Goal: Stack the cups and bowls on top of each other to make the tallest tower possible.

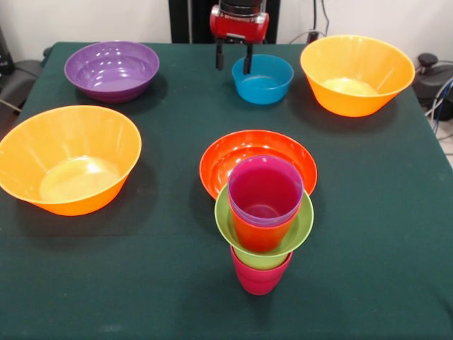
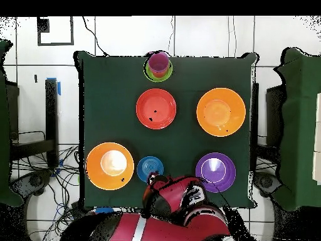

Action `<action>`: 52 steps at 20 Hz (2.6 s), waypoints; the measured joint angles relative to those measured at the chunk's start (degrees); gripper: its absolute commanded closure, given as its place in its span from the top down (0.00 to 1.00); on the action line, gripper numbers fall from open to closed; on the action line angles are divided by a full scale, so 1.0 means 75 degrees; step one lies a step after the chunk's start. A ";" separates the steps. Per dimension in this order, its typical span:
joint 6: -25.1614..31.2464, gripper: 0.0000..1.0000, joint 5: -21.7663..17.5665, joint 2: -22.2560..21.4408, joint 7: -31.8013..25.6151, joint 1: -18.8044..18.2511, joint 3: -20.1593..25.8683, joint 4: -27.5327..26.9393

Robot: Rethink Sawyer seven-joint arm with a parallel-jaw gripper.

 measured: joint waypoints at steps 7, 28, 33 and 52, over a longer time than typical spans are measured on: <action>-0.0003 1.00 0.0052 0.0493 0.0000 0.0219 -0.0140 -0.0080; -0.0204 0.00 0.0076 0.0722 0.0000 0.0290 -0.0261 -0.0188; -0.0212 0.00 0.0078 0.0402 0.0000 0.0230 -0.0204 -0.0144; 0.0054 1.00 0.0241 -0.0331 0.0000 0.0024 0.0009 -0.0134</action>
